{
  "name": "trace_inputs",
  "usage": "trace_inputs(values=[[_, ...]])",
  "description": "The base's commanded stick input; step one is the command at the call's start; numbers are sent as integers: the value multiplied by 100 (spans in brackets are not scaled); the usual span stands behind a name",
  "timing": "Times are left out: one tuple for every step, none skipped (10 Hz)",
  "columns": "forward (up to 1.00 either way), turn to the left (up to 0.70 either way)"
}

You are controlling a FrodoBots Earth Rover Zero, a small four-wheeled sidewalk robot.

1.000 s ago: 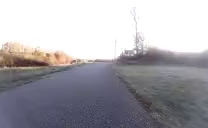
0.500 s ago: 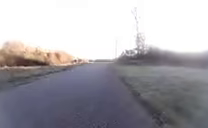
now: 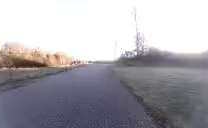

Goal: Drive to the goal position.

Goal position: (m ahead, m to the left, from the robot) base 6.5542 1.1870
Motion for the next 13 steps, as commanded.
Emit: trace_inputs(values=[[100,33],[100,18],[100,3],[100,22],[100,42],[100,42],[100,42],[100,42],[100,42],[100,42],[100,40],[100,26],[100,11]])
